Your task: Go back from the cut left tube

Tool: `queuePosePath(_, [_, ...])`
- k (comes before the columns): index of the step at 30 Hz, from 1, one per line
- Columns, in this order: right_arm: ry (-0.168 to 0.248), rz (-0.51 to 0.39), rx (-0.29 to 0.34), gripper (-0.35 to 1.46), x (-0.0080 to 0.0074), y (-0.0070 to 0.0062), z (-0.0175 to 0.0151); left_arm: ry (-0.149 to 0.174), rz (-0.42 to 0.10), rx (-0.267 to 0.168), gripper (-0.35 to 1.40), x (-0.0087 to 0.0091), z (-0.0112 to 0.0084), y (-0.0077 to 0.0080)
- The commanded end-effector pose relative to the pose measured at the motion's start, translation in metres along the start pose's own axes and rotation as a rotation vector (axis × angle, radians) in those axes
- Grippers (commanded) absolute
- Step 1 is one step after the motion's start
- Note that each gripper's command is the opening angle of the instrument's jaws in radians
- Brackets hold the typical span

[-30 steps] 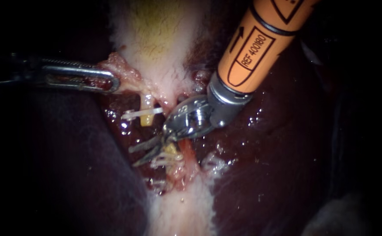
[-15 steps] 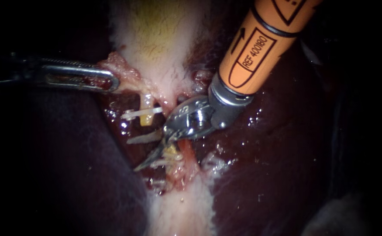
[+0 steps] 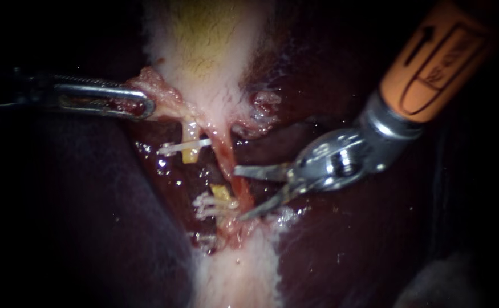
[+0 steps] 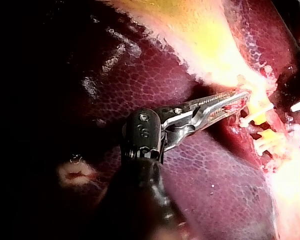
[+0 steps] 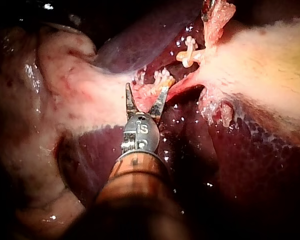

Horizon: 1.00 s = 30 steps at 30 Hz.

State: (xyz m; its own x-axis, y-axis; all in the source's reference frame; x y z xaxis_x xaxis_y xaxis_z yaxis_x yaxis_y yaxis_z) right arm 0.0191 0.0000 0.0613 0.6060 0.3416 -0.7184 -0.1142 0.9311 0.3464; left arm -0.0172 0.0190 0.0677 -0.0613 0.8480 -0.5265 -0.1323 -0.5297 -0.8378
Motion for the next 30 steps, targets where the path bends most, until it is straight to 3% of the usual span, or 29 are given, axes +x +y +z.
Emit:
queuePosePath(1, [-0.002, -0.003, 0.001, 1.45, -0.0002, 0.0002, -0.0006, 0.0, 0.0, 0.0, -0.35, 0.0, 0.0, 0.0])
queuePosePath(12, [-0.013, 0.021, -0.001, 1.45, -0.0034, 0.0009, -0.0057, 0.0, 0.0, -0.001, -0.35, 0.0, 0.0, -0.0001])
queuePosePath(23, [-0.013, 0.023, 0.002, 1.45, -0.0035, 0.0012, -0.0064, 0.001, 0.0, 0.002, -0.35, 0.0, 0.0, -0.0006])
queuePosePath(30, [-0.013, 0.023, 0.002, 1.45, -0.0036, 0.0012, -0.0065, 0.003, 0.006, 0.008, -0.35, -0.0008, 0.0014, -0.0018])
